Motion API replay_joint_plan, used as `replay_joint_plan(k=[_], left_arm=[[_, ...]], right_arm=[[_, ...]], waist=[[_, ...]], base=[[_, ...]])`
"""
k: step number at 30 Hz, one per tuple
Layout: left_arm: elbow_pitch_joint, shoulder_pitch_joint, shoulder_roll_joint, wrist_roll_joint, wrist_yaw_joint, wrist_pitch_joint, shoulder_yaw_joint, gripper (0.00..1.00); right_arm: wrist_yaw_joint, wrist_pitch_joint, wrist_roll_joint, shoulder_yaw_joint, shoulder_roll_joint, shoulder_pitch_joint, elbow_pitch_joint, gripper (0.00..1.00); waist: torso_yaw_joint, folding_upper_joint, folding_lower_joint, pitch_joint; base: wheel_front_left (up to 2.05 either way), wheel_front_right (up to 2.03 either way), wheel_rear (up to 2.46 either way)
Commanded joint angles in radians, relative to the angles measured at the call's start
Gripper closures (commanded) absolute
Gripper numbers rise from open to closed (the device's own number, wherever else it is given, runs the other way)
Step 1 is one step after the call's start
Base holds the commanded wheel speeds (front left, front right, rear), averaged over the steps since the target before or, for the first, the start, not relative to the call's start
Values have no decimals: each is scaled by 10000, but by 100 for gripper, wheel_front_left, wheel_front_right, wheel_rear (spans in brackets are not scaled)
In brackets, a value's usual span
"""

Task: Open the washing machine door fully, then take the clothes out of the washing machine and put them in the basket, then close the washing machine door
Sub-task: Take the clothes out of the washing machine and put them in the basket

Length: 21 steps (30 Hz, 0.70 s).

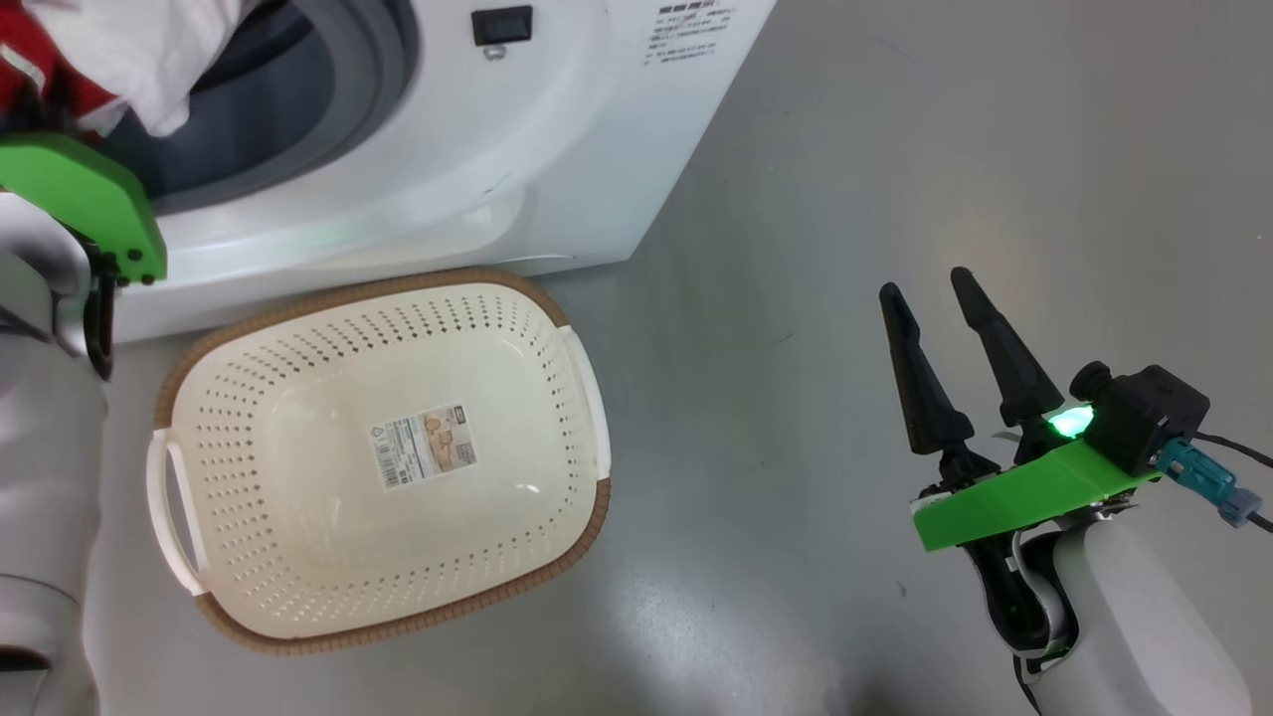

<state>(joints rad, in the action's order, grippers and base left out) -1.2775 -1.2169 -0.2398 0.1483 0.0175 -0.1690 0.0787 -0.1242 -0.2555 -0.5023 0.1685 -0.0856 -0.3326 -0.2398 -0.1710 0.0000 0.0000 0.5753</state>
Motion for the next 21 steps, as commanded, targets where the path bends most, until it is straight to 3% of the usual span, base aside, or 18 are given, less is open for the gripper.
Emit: replay_joint_plan(k=[1, 10, 21], left_arm=[[118, -169, -509, -45, -99, -96, -35, 100], [664, 434, -272, 170, -40, -906, -46, 100], [4681, 2771, 198, 236, -259, -925, -682, 100]], right_arm=[[-65, -63, 34, 168, 41, 32, 218, 0], [-65, -63, 85, 145, 21, 179, 141, 0], [-65, -63, 57, 147, -242, 438, 48, 0]], waist=[[11, 0, 0, -29], [304, 0, 0, -532], [849, 0, 0, -1223]], base=[[0, 0, 0], [0, 0, 0], [0, 0, 0]])
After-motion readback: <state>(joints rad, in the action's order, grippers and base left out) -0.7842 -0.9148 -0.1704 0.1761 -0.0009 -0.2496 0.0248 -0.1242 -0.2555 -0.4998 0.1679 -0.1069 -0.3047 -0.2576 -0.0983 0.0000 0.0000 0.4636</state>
